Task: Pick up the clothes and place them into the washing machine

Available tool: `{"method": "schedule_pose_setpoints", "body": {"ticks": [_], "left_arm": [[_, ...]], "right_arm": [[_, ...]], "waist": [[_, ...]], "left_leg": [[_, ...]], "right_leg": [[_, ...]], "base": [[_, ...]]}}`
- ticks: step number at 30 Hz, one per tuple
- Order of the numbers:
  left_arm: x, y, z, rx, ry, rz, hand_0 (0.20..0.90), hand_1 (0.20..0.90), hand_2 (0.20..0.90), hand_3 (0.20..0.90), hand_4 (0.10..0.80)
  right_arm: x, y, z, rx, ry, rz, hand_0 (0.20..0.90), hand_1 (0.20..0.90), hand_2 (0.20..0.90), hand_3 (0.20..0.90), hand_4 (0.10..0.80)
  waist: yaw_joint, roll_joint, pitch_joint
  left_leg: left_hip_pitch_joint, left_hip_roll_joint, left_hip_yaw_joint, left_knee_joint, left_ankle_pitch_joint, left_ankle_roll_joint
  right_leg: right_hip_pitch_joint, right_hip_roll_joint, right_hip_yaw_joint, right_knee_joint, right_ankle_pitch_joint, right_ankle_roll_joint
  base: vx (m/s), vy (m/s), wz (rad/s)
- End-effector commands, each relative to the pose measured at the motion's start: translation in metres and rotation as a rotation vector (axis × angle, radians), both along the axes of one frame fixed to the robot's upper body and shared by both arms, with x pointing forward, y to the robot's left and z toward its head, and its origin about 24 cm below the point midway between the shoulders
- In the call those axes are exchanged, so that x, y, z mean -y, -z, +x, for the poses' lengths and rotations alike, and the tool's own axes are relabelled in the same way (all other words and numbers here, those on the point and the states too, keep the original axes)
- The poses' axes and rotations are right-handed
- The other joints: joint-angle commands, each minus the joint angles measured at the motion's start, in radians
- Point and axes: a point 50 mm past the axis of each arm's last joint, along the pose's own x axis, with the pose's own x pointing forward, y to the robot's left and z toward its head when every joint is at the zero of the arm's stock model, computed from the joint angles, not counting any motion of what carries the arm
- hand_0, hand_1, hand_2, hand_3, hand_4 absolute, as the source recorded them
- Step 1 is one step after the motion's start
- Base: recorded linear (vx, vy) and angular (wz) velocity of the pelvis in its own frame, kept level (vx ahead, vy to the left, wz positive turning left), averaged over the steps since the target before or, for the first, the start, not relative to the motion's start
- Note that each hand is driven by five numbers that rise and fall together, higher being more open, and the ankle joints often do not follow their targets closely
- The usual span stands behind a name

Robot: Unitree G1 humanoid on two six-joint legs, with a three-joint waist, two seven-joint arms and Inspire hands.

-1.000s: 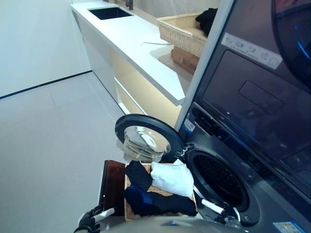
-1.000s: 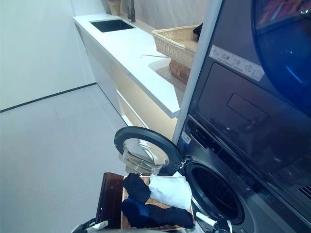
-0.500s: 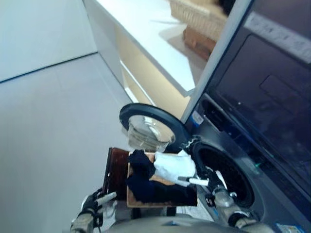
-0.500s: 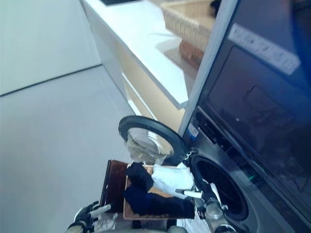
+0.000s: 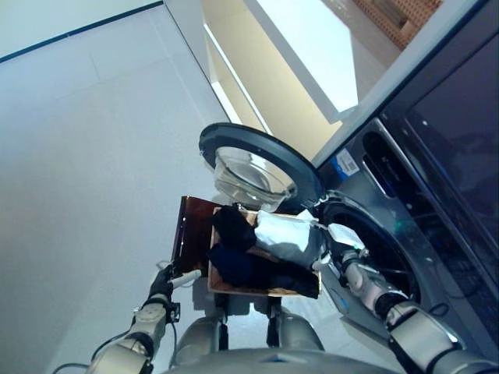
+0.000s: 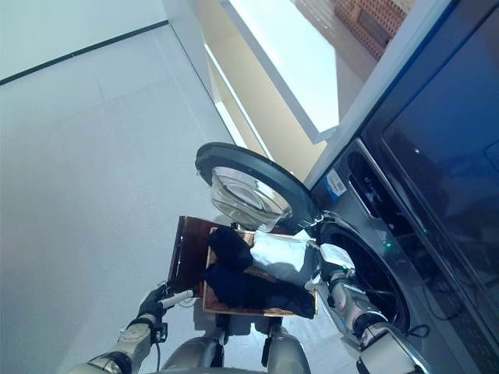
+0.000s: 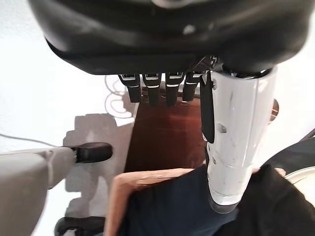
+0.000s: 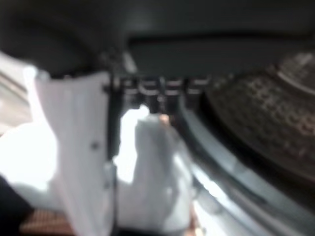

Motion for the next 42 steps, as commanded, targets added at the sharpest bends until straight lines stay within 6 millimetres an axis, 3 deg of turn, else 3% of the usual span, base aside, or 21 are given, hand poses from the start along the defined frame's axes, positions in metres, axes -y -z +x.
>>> {"method": "schedule_pose_setpoints", "body": {"ticks": [1, 9, 15, 25, 35, 40, 41, 42], "left_arm": [[-0.002, -0.012, 0.017, 0.104, 0.007, 0.018, 0.900, 0.900, 0.900, 0.900, 0.800], [0.004, -0.020, 0.032, 0.164, 0.009, 0.015, 0.900, 0.900, 0.900, 0.900, 0.800], [0.008, -0.023, 0.037, 0.178, 0.014, 0.006, 0.900, 0.900, 0.900, 0.900, 0.800], [0.007, -0.023, 0.042, 0.158, 0.026, 0.033, 0.900, 0.900, 0.900, 0.900, 0.800], [0.023, -0.045, 0.075, 0.284, 0.033, -0.013, 0.900, 0.900, 0.900, 0.900, 0.800], [0.024, -0.048, 0.079, 0.297, 0.032, -0.016, 0.900, 0.900, 0.900, 0.900, 0.800], [0.024, -0.047, 0.078, 0.292, 0.032, -0.016, 0.900, 0.900, 0.900, 0.900, 0.800], [0.024, -0.047, 0.078, 0.290, 0.031, -0.015, 0.900, 0.900, 0.900, 0.900, 0.800]], "right_arm": [[0.002, -0.024, 0.020, 0.131, -0.073, -0.047, 0.900, 0.900, 0.900, 0.900, 0.800], [-0.034, -0.029, 0.034, 0.192, -0.164, -0.001, 0.900, 0.900, 0.900, 0.900, 0.800], [-0.042, -0.031, 0.040, 0.193, -0.141, 0.019, 0.900, 0.900, 0.900, 0.900, 0.800], [-0.053, -0.013, 0.032, 0.102, -0.114, 0.037, 0.900, 0.900, 0.900, 0.900, 0.800], [-0.070, -0.029, 0.050, 0.148, -0.145, 0.070, 0.900, 0.900, 0.900, 0.900, 0.800], [-0.081, -0.032, 0.054, 0.153, -0.186, 0.070, 0.900, 0.900, 0.900, 0.900, 0.800], [-0.084, -0.033, 0.055, 0.150, -0.198, 0.067, 0.582, 0.582, 0.582, 0.582, 0.573], [-0.086, -0.033, 0.056, 0.151, -0.204, 0.067, 0.318, 0.318, 0.318, 0.318, 0.384]], "waist": [[0.019, -0.029, -0.015], [0.023, -0.031, 0.010], [0.028, -0.028, 0.020], [0.030, -0.025, 0.049], [0.031, -0.011, 0.098], [0.032, -0.015, 0.101], [0.032, -0.017, 0.103], [0.030, -0.018, 0.099]], "left_leg": [[-0.034, -0.024, 0.015, 0.068, -0.048, -0.072], [-0.066, -0.029, 0.022, 0.084, -0.048, -0.067], [-0.086, -0.033, 0.020, 0.084, -0.039, -0.066], [-0.135, -0.042, 0.023, 0.115, -0.039, -0.065], [-0.261, -0.045, 0.040, 0.149, -0.020, -0.065], [-0.284, -0.045, 0.043, 0.146, -0.015, -0.064], [-0.286, -0.045, 0.041, 0.146, -0.017, -0.063], [-0.293, -0.047, 0.041, 0.146, -0.014, -0.063]], "right_leg": [[-0.045, -0.038, 0.061, 0.050, 0.032, 0.031], [-0.077, -0.043, 0.063, 0.058, 0.045, 0.036], [-0.091, -0.048, 0.055, 0.057, 0.053, 0.036], [-0.131, -0.056, 0.056, 0.069, 0.060, 0.032], [-0.252, -0.058, 0.065, 0.089, 0.083, 0.027], [-0.275, -0.058, 0.069, 0.081, 0.093, 0.028], [-0.277, -0.058, 0.073, 0.077, 0.098, 0.030], [-0.282, -0.061, 0.073, 0.074, 0.103, 0.031]], "base": [[-0.016, 0.015, -0.03], [-0.024, 0.017, -0.02], [-0.015, 0.029, 0.05], [-0.018, 0.018, 0.01], [-0.066, 0.028, -0.02], [-0.024, 0.014, -0.05], [-0.016, 0.018, -0.03], [-0.016, 0.027, -0.05]]}}
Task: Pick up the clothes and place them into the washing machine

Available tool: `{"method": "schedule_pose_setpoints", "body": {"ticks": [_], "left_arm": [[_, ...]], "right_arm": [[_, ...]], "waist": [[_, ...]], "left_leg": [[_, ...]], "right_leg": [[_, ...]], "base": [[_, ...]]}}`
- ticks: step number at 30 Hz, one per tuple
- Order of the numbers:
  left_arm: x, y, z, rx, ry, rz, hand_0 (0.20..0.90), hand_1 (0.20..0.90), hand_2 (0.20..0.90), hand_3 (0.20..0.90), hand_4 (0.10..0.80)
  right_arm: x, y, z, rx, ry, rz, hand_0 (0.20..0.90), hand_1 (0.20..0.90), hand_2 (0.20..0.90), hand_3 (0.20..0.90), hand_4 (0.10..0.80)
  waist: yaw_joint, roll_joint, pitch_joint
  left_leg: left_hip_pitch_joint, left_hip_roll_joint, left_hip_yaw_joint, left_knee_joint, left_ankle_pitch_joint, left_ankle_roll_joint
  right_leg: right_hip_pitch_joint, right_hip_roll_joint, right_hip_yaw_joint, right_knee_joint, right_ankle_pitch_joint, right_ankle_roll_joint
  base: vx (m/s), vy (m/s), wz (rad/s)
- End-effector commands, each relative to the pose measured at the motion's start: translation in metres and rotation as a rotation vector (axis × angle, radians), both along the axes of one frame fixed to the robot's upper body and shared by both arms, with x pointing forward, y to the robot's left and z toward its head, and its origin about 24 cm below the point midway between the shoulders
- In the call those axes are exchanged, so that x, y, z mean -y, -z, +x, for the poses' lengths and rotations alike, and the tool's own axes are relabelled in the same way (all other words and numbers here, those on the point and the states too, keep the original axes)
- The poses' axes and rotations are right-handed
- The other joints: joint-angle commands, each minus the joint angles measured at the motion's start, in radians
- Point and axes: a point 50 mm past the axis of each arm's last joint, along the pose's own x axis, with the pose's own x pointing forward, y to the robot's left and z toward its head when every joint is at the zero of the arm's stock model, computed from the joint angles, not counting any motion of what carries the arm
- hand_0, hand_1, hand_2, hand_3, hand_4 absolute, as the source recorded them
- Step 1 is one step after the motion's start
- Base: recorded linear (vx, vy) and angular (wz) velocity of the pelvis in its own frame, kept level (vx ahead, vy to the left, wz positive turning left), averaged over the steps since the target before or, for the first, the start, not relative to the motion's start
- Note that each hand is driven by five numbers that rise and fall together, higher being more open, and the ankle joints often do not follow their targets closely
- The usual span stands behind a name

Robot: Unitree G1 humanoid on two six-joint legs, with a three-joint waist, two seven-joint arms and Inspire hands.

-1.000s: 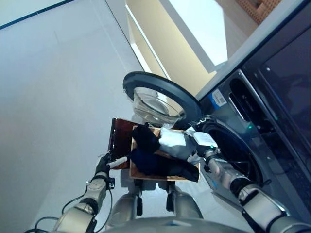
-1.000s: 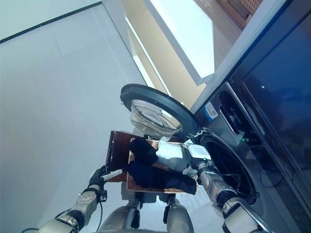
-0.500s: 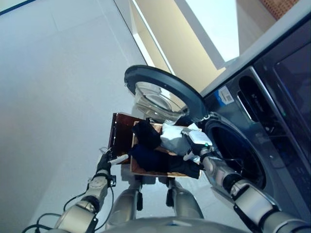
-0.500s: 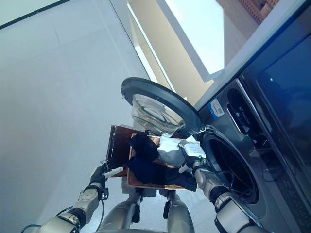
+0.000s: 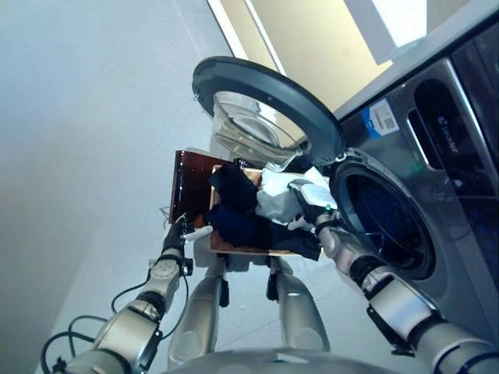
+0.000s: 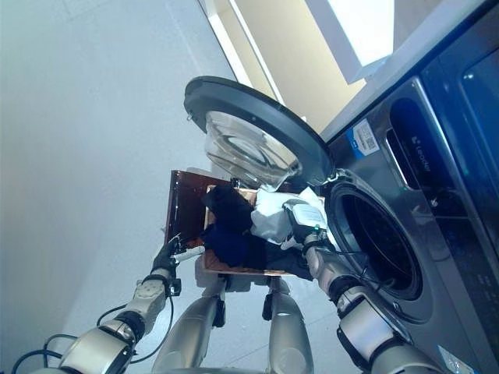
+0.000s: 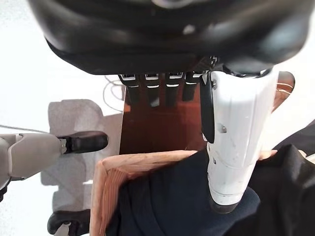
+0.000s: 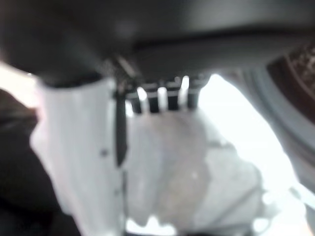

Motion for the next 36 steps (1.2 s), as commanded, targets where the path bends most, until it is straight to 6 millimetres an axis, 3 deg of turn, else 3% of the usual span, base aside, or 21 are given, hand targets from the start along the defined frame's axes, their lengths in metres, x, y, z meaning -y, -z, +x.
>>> {"method": "schedule_pose_setpoints", "body": {"ticks": [1, 9, 18, 28, 29, 36], "left_arm": [[0.001, -0.002, -0.001, 0.037, -0.019, -0.009, 0.900, 0.900, 0.900, 0.900, 0.800], [-0.002, 0.003, -0.006, 0.018, -0.026, -0.001, 0.900, 0.900, 0.900, 0.900, 0.800], [-0.006, 0.010, -0.017, -0.023, -0.022, 0.018, 0.900, 0.900, 0.900, 0.900, 0.800], [-0.023, 0.033, -0.055, -0.158, -0.076, 0.031, 0.900, 0.900, 0.900, 0.900, 0.800], [-0.024, 0.036, -0.061, -0.171, -0.081, 0.031, 0.900, 0.900, 0.900, 0.900, 0.800], [-0.032, 0.043, -0.079, -0.219, -0.097, 0.033, 0.900, 0.900, 0.900, 0.900, 0.800]], "right_arm": [[-0.027, 0.012, -0.007, -0.066, -0.103, -0.003, 0.200, 0.200, 0.200, 0.200, 0.300], [-0.025, 0.010, -0.005, -0.051, -0.075, 0.016, 0.200, 0.200, 0.200, 0.200, 0.300], [-0.013, 0.019, -0.014, -0.084, -0.018, 0.044, 0.200, 0.200, 0.200, 0.200, 0.300], [0.033, 0.043, -0.047, -0.140, 0.265, 0.156, 0.200, 0.200, 0.200, 0.200, 0.300], [0.044, 0.047, -0.055, -0.142, 0.333, 0.186, 0.200, 0.200, 0.200, 0.200, 0.300], [0.055, 0.055, -0.071, -0.158, 0.381, 0.230, 0.200, 0.200, 0.200, 0.200, 0.300]], "waist": [[0.005, -0.020, -0.042], [0.004, -0.036, -0.062], [0.000, -0.048, -0.091], [-0.006, -0.070, -0.165], [-0.007, -0.067, -0.175], [-0.009, -0.069, -0.208]], "left_leg": [[-0.063, -0.043, 0.018, 0.074, -0.031, -0.069], [-0.064, -0.041, 0.034, 0.065, -0.032, -0.067], [-0.037, -0.046, 0.036, 0.079, -0.049, -0.064], [0.104, -0.040, 0.036, 0.041, -0.070, -0.060], [0.135, -0.040, 0.034, 0.029, -0.071, -0.061], [0.206, -0.037, 0.031, 0.001, -0.078, -0.063]], "right_leg": [[-0.028, -0.050, 0.046, -0.038, 0.099, 0.040], [-0.022, -0.048, 0.054, -0.089, 0.134, 0.046], [0.019, -0.052, 0.053, -0.097, 0.128, 0.047], [0.148, -0.045, 0.053, -0.122, 0.111, 0.050], [0.175, -0.043, 0.052, -0.126, 0.103, 0.050], [0.239, -0.030, 0.051, -0.140, 0.081, 0.049]], "base": [[-0.008, 0.024, -0.03], [0.004, 0.012, -0.08], [0.021, 0.000, -0.02], [0.082, -0.021, -0.03], [0.079, -0.018, 0.02], [0.061, -0.027, -0.02]]}}
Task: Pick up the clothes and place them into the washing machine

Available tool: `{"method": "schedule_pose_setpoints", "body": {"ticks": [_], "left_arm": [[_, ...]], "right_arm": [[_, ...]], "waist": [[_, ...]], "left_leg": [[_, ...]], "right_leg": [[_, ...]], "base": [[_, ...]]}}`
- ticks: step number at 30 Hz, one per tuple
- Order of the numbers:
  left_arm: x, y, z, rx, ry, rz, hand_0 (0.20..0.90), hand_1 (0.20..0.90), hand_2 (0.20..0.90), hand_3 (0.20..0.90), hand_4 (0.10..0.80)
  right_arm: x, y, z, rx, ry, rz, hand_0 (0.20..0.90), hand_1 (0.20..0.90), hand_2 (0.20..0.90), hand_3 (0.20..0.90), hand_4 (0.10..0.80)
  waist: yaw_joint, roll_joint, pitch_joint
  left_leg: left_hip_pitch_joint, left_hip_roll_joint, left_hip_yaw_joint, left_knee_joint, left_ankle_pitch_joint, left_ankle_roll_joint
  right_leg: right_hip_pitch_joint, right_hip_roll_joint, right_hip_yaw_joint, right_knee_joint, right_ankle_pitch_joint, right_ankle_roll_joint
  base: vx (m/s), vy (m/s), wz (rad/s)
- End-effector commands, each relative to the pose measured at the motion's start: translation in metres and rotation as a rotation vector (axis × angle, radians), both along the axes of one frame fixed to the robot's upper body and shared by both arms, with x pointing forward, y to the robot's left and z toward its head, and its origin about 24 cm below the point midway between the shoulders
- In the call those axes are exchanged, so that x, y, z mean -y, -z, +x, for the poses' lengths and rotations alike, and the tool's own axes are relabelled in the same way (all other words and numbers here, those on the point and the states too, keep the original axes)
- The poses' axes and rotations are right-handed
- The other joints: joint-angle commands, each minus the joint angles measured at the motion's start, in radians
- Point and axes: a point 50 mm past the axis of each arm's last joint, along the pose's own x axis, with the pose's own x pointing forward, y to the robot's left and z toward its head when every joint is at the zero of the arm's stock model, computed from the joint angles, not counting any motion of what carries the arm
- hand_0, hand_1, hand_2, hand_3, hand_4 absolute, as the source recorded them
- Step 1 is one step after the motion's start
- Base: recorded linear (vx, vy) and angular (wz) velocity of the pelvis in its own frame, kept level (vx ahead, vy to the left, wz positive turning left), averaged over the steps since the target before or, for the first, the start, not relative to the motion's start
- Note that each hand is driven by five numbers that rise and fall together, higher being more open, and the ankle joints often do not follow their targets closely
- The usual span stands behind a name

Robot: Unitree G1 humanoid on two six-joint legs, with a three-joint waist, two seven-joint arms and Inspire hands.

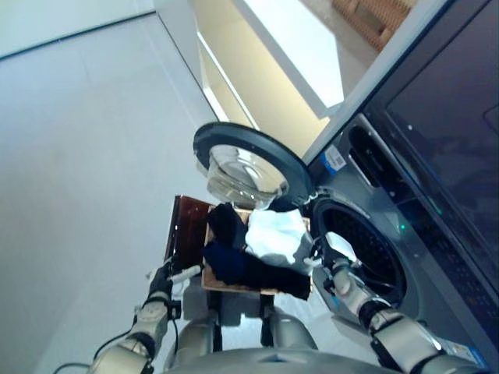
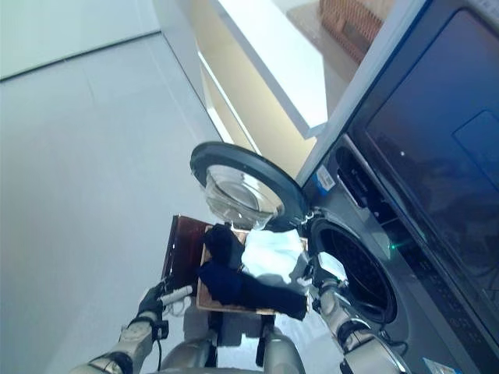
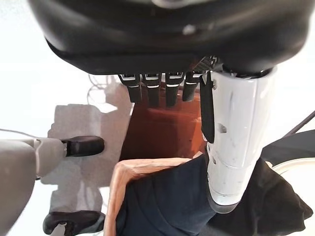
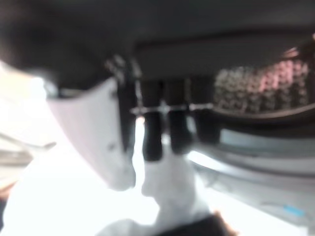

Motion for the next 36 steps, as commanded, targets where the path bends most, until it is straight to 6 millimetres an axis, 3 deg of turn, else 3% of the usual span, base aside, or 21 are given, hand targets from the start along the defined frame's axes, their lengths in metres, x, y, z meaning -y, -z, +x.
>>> {"method": "schedule_pose_setpoints", "body": {"ticks": [1, 3, 4, 5, 6, 7, 14, 22, 36], "left_arm": [[-0.008, -0.006, 0.010, 0.044, -0.024, 0.018, 0.900, 0.900, 0.900, 0.900, 0.800], [-0.009, -0.006, 0.010, 0.042, -0.025, 0.019, 0.900, 0.900, 0.900, 0.900, 0.800], [-0.010, -0.007, 0.011, 0.047, -0.027, 0.020, 0.900, 0.900, 0.900, 0.900, 0.800], [-0.009, -0.008, 0.013, 0.054, -0.026, 0.021, 0.900, 0.900, 0.900, 0.900, 0.800], [-0.009, -0.008, 0.013, 0.054, -0.026, 0.021, 0.900, 0.900, 0.900, 0.900, 0.800], [-0.008, -0.010, 0.018, 0.069, -0.018, 0.022, 0.900, 0.900, 0.900, 0.900, 0.800], [0.002, -0.020, 0.037, 0.144, 0.001, 0.003, 0.900, 0.900, 0.900, 0.900, 0.800], [0.009, -0.025, 0.047, 0.183, -0.004, -0.006, 0.900, 0.900, 0.900, 0.900, 0.800], [0.014, -0.032, 0.059, 0.231, -0.002, 0.000, 0.900, 0.900, 0.900, 0.900, 0.800]], "right_arm": [[0.013, -0.020, 0.019, 0.124, 0.014, -0.018, 0.200, 0.200, 0.200, 0.200, 0.300], [0.012, -0.018, 0.016, 0.118, 0.018, -0.010, 0.200, 0.200, 0.200, 0.200, 0.300], [0.011, -0.018, 0.016, 0.116, 0.016, -0.004, 0.499, 0.499, 0.499, 0.499, 0.514], [0.010, -0.018, 0.018, 0.117, 0.010, -0.005, 0.499, 0.499, 0.499, 0.499, 0.514], [0.010, -0.018, 0.018, 0.117, 0.010, -0.005, 0.848, 0.848, 0.848, 0.848, 0.763], [0.003, -0.020, 0.023, 0.119, -0.048, -0.032, 0.900, 0.900, 0.900, 0.900, 0.800], [-0.032, -0.039, 0.050, 0.188, -0.361, -0.192, 0.900, 0.900, 0.900, 0.900, 0.800], [-0.056, -0.056, 0.074, 0.265, -0.494, -0.333, 0.900, 0.900, 0.900, 0.900, 0.800], [-0.057, -0.073, 0.089, 0.346, -0.521, -0.432, 0.900, 0.900, 0.900, 0.900, 0.800]], "waist": [[-0.005, -0.014, -0.007], [-0.006, -0.014, -0.014], [-0.005, -0.015, -0.014], [-0.005, -0.014, -0.013], [-0.006, -0.014, -0.014], [-0.003, -0.014, -0.011], [0.009, -0.003, 0.046], [0.028, 0.025, 0.110], [0.036, 0.017, 0.133]], "left_leg": [[0.005, -0.037, 0.002, 0.070, -0.085, -0.062], [0.012, -0.034, 0.000, 0.062, -0.083, -0.062], [0.009, -0.033, 0.000, 0.061, -0.081, -0.062], [0.004, -0.034, -0.002, 0.062, -0.080, -0.062], [0.003, -0.034, -0.002, 0.063, -0.080, -0.062], [-0.013, -0.036, -0.004, 0.066, -0.073, -0.063], [-0.094, -0.044, -0.008, 0.099, -0.062, -0.059], [-0.178, -0.049, -0.009, 0.132, -0.051, -0.058], [-0.248, -0.059, -0.011, 0.153, -0.044, -0.060]], "right_leg": [[0.048, -0.036, 0.025, -0.059, 0.054, 0.040], [0.051, -0.033, 0.025, -0.060, 0.050, 0.039], [0.048, -0.033, 0.024, -0.061, 0.051, 0.038], [0.043, -0.033, 0.022, -0.059, 0.051, 0.038], [0.042, -0.033, 0.022, -0.059, 0.051, 0.038], [0.029, -0.034, 0.019, -0.056, 0.054, 0.036], [-0.045, -0.038, 0.016, -0.024, 0.060, 0.030], [-0.129, -0.049, 0.017, 0.024, 0.061, 0.025], [-0.178, -0.059, 0.008, 0.015, 0.086, 0.032]], "base": [[0.039, -0.022, -0.06], [0.016, -0.010, -0.02], [-0.018, -0.024, 0.05], [-0.021, -0.017, 0.05], [-0.052, -0.018, 0.09], [-0.052, -0.023, 0.10], [-0.078, -0.001, 0.06], [-0.066, 0.032, 0.05], [-0.021, 0.019, 0.03]]}}
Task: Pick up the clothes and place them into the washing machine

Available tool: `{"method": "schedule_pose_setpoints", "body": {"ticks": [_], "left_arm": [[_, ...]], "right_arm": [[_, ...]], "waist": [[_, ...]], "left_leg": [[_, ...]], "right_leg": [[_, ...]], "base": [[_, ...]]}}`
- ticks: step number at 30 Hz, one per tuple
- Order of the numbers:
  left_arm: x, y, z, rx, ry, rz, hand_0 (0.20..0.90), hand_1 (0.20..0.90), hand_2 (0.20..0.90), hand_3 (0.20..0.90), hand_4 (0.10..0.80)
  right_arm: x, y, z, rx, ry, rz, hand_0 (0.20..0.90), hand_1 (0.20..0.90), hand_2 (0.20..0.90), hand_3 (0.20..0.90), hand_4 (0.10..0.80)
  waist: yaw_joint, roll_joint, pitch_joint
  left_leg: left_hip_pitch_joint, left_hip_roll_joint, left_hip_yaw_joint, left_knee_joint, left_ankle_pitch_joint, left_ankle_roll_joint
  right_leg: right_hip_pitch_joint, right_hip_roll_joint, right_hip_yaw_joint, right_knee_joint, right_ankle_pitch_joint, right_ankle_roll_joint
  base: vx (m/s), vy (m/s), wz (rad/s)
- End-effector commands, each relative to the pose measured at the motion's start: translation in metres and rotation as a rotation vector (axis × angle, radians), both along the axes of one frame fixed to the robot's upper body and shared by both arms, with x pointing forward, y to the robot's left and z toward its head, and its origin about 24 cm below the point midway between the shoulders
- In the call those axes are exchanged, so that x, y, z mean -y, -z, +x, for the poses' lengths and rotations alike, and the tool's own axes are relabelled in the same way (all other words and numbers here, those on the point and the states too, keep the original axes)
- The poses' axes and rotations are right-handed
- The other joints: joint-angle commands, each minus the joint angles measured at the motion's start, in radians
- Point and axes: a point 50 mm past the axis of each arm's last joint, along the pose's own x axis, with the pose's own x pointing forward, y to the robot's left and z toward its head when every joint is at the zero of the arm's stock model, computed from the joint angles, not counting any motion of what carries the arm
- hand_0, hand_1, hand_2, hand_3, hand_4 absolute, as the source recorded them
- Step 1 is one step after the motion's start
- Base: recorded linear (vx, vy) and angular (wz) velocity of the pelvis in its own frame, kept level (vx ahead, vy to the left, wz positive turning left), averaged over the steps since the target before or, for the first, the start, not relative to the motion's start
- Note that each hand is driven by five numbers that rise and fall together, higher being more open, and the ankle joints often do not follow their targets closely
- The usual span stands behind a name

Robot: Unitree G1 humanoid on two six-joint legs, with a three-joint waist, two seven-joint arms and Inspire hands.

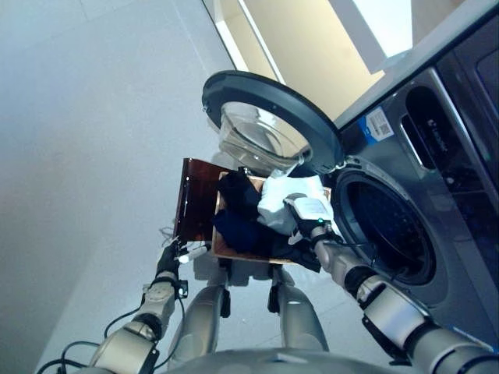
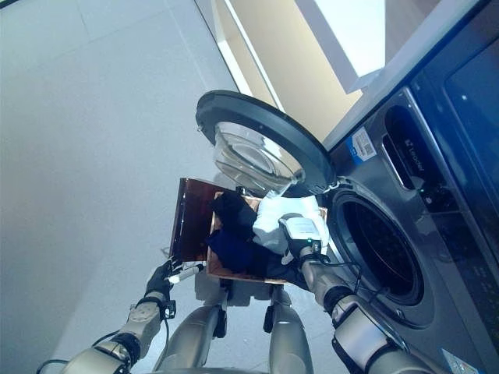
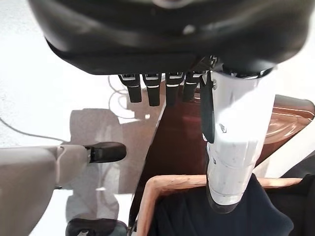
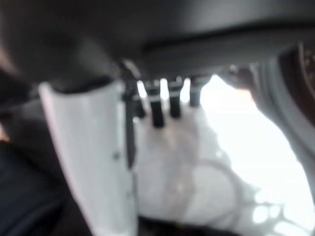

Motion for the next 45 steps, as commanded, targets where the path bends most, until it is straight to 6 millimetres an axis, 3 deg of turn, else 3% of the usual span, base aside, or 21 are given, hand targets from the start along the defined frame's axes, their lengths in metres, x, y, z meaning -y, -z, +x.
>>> {"method": "schedule_pose_setpoints", "body": {"ticks": [1, 18, 34, 45], "left_arm": [[-0.002, -0.006, 0.006, 0.061, -0.036, 0.007, 0.900, 0.900, 0.900, 0.900, 0.800], [-0.005, 0.000, -0.005, 0.034, -0.063, 0.012, 0.900, 0.900, 0.900, 0.900, 0.800], [-0.008, 0.007, -0.018, 0.001, -0.097, 0.018, 0.900, 0.900, 0.900, 0.900, 0.800], [-0.005, 0.003, -0.013, 0.036, -0.104, 0.024, 0.900, 0.900, 0.900, 0.900, 0.800]], "right_arm": [[-0.011, -0.018, 0.016, 0.097, -0.065, -0.026, 0.900, 0.900, 0.900, 0.900, 0.800], [-0.007, -0.008, 0.002, 0.101, 0.028, 0.118, 0.900, 0.900, 0.900, 0.900, 0.800], [0.014, 0.004, -0.015, 0.128, 0.173, 0.159, 0.900, 0.900, 0.900, 0.900, 0.800], [0.017, 0.002, -0.017, 0.189, 0.217, 0.172, 0.900, 0.900, 0.900, 0.900, 0.800]], "waist": [[0.005, -0.029, -0.013], [-0.011, -0.043, -0.048], [-0.025, -0.041, -0.087], [-0.030, -0.033, -0.089]], "left_leg": [[-0.059, -0.043, 0.006, 0.113, -0.069, -0.063], [-0.023, -0.041, 0.005, 0.110, -0.080, -0.058], [0.047, -0.038, 0.012, 0.098, -0.096, -0.056], [0.031, -0.038, 0.010, 0.092, -0.085, -0.055]], "right_leg": [[-0.011, -0.043, 0.027, -0.007, 0.058, 0.032], [0.027, -0.044, 0.027, -0.017, 0.054, 0.036], [0.096, -0.036, 0.032, -0.030, 0.038, 0.038], [0.077, -0.035, 0.034, -0.028, 0.042, 0.038]], "base": [[0.000, 0.000, 0.00], [0.003, 0.001, -0.01], [0.015, -0.003, -0.02], [0.001, 0.000, -0.01]]}}
